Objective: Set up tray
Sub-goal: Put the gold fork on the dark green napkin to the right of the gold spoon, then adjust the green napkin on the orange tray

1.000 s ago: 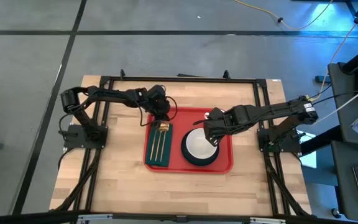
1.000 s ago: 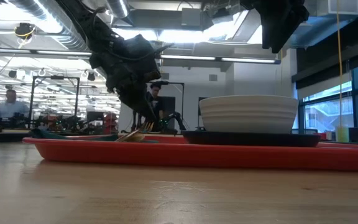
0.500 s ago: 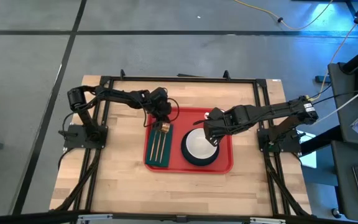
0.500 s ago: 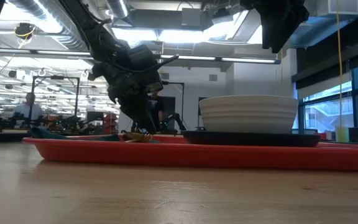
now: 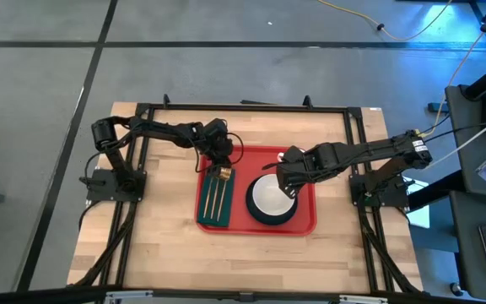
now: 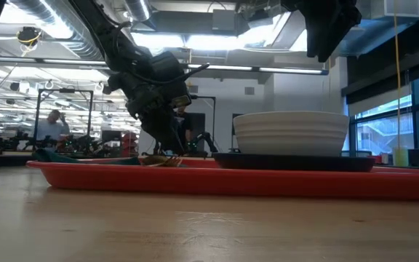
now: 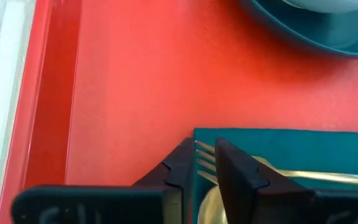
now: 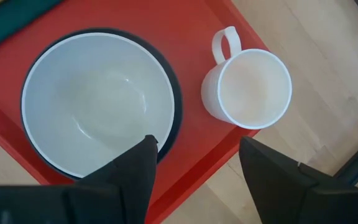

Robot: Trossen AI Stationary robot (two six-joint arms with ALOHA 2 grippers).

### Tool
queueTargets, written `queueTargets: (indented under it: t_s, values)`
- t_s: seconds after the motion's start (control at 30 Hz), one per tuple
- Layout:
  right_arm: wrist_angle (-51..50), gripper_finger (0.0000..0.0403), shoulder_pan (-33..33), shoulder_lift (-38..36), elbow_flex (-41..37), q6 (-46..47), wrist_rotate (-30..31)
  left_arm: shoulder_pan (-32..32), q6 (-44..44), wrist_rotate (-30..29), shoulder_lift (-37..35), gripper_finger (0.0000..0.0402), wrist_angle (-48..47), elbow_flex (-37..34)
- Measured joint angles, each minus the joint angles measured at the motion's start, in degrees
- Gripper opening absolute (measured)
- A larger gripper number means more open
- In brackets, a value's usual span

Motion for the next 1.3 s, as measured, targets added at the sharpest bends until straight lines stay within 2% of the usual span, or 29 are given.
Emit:
queueTargets:
  t_s: [0.33, 0.5, 0.63, 0.7, 0.8, 0.97, 1.1, 1.2, 1.3]
  values:
    - [0.0, 0.0227, 0.0, 0.0, 0.0, 0.0, 0.0, 0.4, -0.5, -0.2, -2.0, 0.0101, 0.0, 0.0]
    - [0.0, 0.0227, 0.0, 0.0, 0.0, 0.0, 0.0, 1.4, -1.1, -3.4, -7.9, 0.0111, -0.2, 0.0]
    - [0.0, 0.0227, 0.0, 0.0, 0.0, 0.2, 0.0, 1.7, -6.9, -3.2, -15.0, 0.0112, -1.3, 0.0]
    - [0.0, 0.0227, 0.0, 0.0, 0.0, 0.3, 0.0, 0.6, -6.6, -3.2, -18.9, 0.0106, -4.3, 0.0]
    - [0.0, 0.0227, 0.0, 0.0, 0.0, 0.4, 0.0, -2.5, -1.5, -3.3, -23.8, 0.0089, -12.3, 0.1]
    - [0.4, 0.0227, 0.0, 0.0, 0.0, 0.4, 0.0, -10.0, -0.7, -9.4, -26.0, 0.0056, -24.6, 0.1]
    - [0.5, 0.0227, 0.0, 0.0, 0.0, 0.5, 0.0, -15.0, -5.7, -12.8, -25.8, 0.0025, -28.9, 0.0]
    - [0.4, 0.0227, 0.5, 0.0, 0.0, 1.9, -0.2, -16.9, -15.0, -15.3, -25.8, 0.0006, -31.7, 0.1]
    - [-1.9, 0.0227, 2.3, 0.0, 0.0, 1.8, -1.0, -16.8, -22.3, -14.8, -26.9, 0.0003, -35.6, 0.0]
